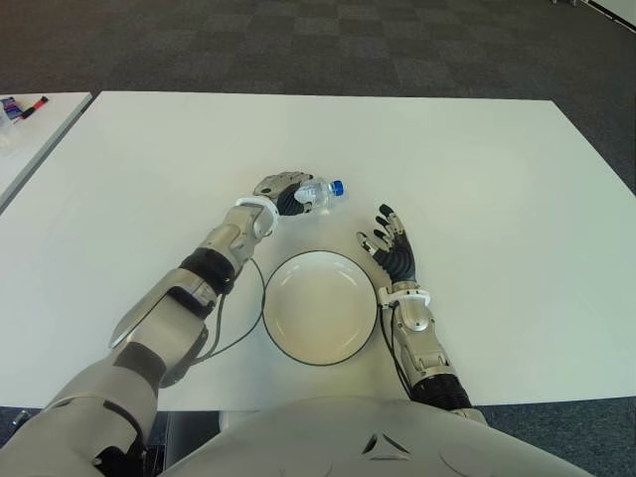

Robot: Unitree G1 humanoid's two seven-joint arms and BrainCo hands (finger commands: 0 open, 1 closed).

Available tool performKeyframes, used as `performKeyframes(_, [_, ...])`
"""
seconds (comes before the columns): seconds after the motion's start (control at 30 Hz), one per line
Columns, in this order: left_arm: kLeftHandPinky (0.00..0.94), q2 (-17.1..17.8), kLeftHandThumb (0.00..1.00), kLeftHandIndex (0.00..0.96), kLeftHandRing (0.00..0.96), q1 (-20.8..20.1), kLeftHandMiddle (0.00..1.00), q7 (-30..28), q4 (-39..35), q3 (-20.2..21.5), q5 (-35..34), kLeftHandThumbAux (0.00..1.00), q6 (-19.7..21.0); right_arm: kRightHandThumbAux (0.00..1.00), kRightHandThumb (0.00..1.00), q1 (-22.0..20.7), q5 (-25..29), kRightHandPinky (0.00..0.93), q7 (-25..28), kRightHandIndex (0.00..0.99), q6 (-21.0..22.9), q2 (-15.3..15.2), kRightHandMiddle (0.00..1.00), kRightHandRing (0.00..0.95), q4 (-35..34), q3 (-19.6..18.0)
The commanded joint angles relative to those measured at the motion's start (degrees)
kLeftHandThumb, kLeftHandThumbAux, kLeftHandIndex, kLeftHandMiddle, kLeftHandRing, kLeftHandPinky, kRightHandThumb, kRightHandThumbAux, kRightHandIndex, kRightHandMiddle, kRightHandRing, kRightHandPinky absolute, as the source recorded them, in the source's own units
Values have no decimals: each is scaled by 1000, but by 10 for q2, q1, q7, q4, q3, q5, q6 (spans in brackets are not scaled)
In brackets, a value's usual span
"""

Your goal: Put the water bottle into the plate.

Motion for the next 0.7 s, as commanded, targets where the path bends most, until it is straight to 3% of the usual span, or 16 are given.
performKeyframes(0.03, [118,-3,487,0,73,13,69,-9,39,-8,5,500,2,772,272,16,3,136,1,71,23,4,85,92,13,-3])
performKeyframes(0.4, [109,-2,489,0,59,12,52,6,55,-14,12,480,-19,770,279,18,-1,137,-4,77,25,4,90,95,8,-2])
performKeyframes(0.7, [169,-2,499,16,88,16,77,24,55,-21,16,463,-24,776,276,20,-1,138,-4,71,32,2,89,95,2,-1])
